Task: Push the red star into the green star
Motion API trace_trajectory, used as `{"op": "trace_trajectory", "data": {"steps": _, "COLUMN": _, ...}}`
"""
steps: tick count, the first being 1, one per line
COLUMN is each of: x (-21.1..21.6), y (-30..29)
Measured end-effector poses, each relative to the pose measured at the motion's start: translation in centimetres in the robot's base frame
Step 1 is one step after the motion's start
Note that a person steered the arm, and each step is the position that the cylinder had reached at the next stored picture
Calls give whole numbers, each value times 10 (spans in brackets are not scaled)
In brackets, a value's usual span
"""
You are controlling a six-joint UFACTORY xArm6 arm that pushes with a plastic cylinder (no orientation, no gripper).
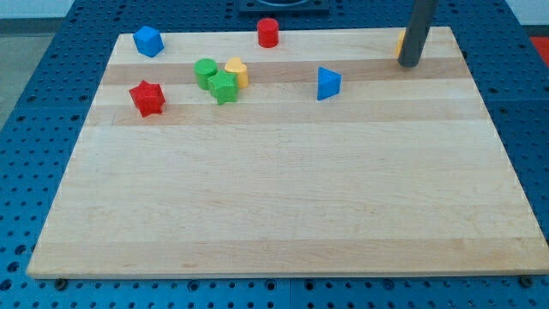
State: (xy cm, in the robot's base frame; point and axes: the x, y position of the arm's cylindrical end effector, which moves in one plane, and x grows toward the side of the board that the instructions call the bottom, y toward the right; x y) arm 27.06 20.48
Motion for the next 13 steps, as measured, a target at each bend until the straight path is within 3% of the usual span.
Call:
{"op": "trace_trajectory", "data": {"steps": 2, "x": -30, "y": 1}}
{"op": "trace_trajectory", "data": {"steps": 4, "x": 3, "y": -20}}
{"op": "trace_trajectory", "data": {"steps": 11, "x": -20, "y": -350}}
{"op": "trace_trajectory", "data": {"steps": 13, "x": -5, "y": -465}}
